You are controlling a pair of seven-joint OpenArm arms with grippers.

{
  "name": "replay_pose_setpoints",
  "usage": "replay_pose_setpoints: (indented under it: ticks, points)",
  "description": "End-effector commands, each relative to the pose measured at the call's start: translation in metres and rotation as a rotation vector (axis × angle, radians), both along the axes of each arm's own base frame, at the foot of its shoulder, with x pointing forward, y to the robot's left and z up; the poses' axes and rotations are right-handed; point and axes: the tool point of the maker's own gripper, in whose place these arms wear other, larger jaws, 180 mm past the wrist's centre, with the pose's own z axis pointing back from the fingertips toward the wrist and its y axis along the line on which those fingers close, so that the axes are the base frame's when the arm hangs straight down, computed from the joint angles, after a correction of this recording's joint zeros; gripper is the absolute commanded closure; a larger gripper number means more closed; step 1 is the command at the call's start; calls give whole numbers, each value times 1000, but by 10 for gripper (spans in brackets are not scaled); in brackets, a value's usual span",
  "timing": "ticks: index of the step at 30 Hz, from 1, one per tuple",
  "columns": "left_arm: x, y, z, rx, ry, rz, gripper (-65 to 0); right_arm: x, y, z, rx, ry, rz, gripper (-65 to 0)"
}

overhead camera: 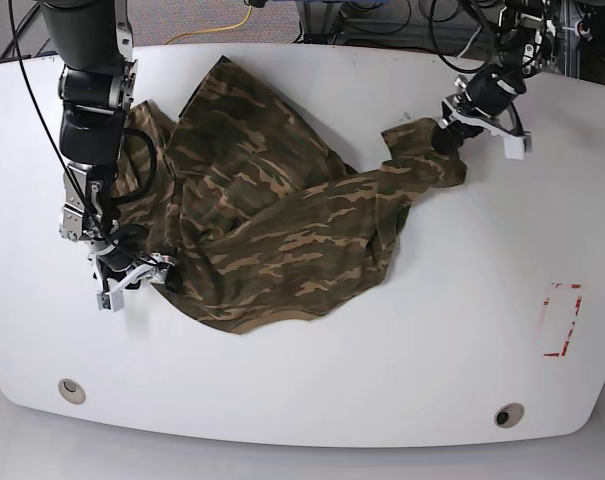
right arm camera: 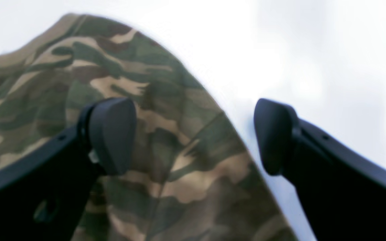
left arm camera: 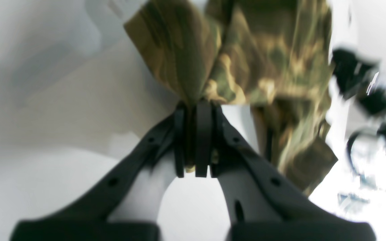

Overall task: Layout the t-shirt on the table in an organized manner, then fold the t-shirt properly
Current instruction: 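Lift the shirt with both grippers, pulling the grippers apart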

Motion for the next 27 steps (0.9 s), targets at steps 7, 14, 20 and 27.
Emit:
replay_pose_setpoints:
  ticks: [7,14,20,27]
  points:
    - [10,15,16,19,-50,8,0,-15,29,-16,26,64,82,-347]
    - [10,18,17,22,-53,14,0,-22,48,-18,10,72,165,-339]
    - [10,18,16,22,-53,15,0,-29,70,-25,2,89,230,-336]
    - [12,25,19,32,-61,32,0,-31,72,-27,1,94,237,-190]
